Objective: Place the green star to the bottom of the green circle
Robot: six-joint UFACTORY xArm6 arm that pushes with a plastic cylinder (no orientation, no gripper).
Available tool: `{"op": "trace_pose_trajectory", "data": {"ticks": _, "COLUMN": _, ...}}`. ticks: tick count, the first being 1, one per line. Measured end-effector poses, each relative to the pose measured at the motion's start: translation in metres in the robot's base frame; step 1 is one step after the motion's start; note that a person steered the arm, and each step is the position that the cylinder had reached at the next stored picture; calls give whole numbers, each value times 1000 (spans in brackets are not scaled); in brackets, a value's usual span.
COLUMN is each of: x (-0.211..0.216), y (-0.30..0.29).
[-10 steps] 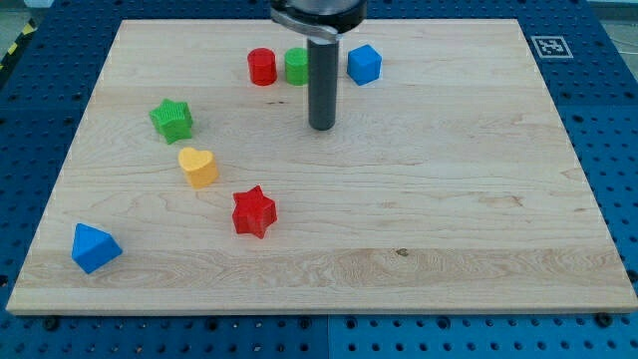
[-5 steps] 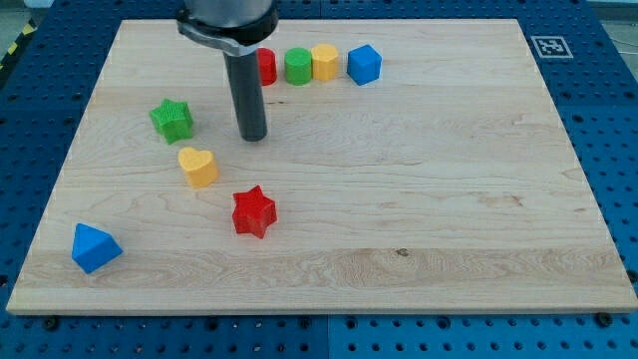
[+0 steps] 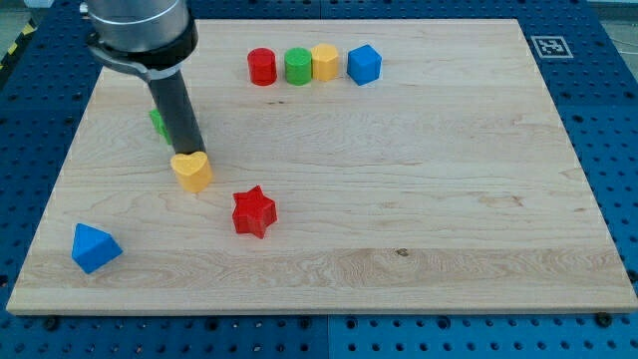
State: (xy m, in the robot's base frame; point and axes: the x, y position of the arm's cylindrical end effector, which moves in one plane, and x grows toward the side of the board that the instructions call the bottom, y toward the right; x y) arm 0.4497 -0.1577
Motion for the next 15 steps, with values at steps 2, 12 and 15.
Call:
{"op": "trace_pose_trajectory", "data": {"ticks": 2, "x": 10, "y": -21}}
{"op": "trace_pose_trajectory", "data": {"ticks": 12, "x": -58, "y": -43}}
{"op": "trace_pose_trajectory", "data": {"ticks": 15, "x": -58, "y": -26}}
